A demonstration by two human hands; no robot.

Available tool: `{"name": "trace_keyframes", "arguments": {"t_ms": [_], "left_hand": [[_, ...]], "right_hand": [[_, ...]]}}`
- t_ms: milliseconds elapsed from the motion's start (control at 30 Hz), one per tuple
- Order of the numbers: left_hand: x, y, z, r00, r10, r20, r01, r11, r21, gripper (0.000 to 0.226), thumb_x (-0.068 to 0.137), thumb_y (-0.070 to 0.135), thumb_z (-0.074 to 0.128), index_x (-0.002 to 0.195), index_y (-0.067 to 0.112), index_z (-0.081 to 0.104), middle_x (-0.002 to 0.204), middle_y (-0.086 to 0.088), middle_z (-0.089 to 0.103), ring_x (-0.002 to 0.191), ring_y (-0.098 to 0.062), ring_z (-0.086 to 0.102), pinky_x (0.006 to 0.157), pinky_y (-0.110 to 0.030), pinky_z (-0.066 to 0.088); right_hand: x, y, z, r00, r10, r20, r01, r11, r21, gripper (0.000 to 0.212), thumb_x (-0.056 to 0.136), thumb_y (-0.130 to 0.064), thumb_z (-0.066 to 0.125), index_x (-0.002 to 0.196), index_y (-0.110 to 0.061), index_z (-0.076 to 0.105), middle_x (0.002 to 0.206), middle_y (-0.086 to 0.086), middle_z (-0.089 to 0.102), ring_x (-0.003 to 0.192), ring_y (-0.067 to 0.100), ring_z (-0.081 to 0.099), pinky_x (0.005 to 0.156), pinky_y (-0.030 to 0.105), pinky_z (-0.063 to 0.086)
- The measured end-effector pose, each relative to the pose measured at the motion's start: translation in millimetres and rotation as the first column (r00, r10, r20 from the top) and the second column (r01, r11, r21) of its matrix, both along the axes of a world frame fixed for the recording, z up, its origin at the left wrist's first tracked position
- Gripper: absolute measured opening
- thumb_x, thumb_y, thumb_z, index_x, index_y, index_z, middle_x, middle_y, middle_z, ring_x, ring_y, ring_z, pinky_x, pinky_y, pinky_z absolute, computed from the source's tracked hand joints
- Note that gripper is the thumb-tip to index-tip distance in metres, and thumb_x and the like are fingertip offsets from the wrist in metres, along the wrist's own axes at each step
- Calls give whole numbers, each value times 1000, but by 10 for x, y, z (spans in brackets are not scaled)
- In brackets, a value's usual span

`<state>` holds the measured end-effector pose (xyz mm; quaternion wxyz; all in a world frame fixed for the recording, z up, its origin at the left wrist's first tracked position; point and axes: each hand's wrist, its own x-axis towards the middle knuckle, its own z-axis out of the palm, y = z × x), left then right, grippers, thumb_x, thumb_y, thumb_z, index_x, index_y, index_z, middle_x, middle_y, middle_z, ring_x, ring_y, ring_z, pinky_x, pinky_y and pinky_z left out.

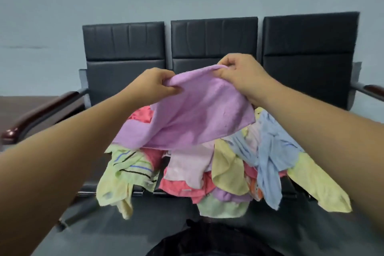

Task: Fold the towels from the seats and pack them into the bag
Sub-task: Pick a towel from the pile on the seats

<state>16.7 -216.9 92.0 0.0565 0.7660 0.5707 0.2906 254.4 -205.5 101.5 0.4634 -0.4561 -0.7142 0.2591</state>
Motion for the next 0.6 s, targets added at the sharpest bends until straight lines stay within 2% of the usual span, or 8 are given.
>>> {"name": "trace_keyframes", "arguments": {"t_ms": [100, 167, 267, 333, 400, 433, 500, 600], "left_hand": [[86, -321, 410, 994, -46, 98, 46, 999, 2, 27, 88, 36, 75, 82, 11, 66, 68, 4, 55, 61, -9, 49, 62, -27, 40], [104, -557, 662, 960, -154, 235, 189, 973, -133, 28, 85, 42, 77, 93, 15, 74, 87, -2, 74, 80, -13, 69, 79, -30, 54], [73, -825, 812, 895, -248, 370, 372, 873, -315, 38, 83, 45, 78, 103, 12, 78, 108, -11, 76, 105, -29, 72, 99, -40, 53], [51, -917, 820, 935, -258, 244, 324, 902, -285, 32, 84, 42, 77, 103, 16, 78, 106, -9, 76, 106, -30, 71, 99, -44, 54], [46, -997, 830, 977, -212, -13, 205, 959, -196, 21, 84, 44, 74, 96, 27, 75, 95, -2, 75, 96, -26, 71, 90, -45, 56], [61, -1033, 842, 976, -180, -119, 160, 974, -162, 18, 85, 45, 75, 91, 29, 73, 89, 1, 73, 89, -23, 69, 84, -42, 55], [111, -1112, 876, 968, -142, -206, 120, 986, -114, 25, 85, 45, 75, 81, 22, 66, 76, 2, 64, 72, -15, 58, 70, -32, 48], [136, -1208, 944, 974, -128, -188, 118, 991, -65, 44, 82, 47, 77, 71, 14, 51, 64, 3, 44, 59, -9, 39, 57, -27, 32]], "right_hand": [[155, -319, 401, 982, 55, -183, -46, 998, 51, 12, 90, -19, 76, 94, -8, 73, 79, -4, 70, 71, 5, 63, 67, 22, 52], [248, -532, 597, 958, 142, -250, -135, 990, 44, 9, 90, -16, 75, 93, -9, 72, 79, -3, 71, 72, 7, 65, 68, 22, 54], [375, -792, 736, 973, 206, -102, -214, 974, -69, 13, 89, -18, 77, 96, -7, 72, 81, 0, 70, 72, 9, 65, 66, 21, 54], [461, -926, 750, 967, 240, 90, -223, 960, -167, 18, 85, -23, 80, 94, -9, 74, 85, 2, 73, 77, 11, 68, 67, 22, 54], [536, -1045, 750, 911, 344, 227, -261, 907, -330, 25, 84, -27, 80, 100, -8, 76, 97, 8, 77, 86, 18, 72, 75, 30, 58], [562, -1106, 750, 871, 407, 276, -267, 863, -430, 26, 85, -26, 80, 102, -7, 75, 102, 11, 77, 90, 22, 74, 80, 34, 60], [616, -1202, 730, 804, 458, 379, -202, 810, -550, 22, 85, -20, 81, 100, -5, 75, 101, 14, 77, 91, 27, 75, 83, 38, 61], [753, -1196, 670, 712, 311, 630, -27, 908, -418, 12, 88, -22, 79, 93, -11, 77, 91, 7, 78, 87, 26, 76, 75, 37, 62]]}}
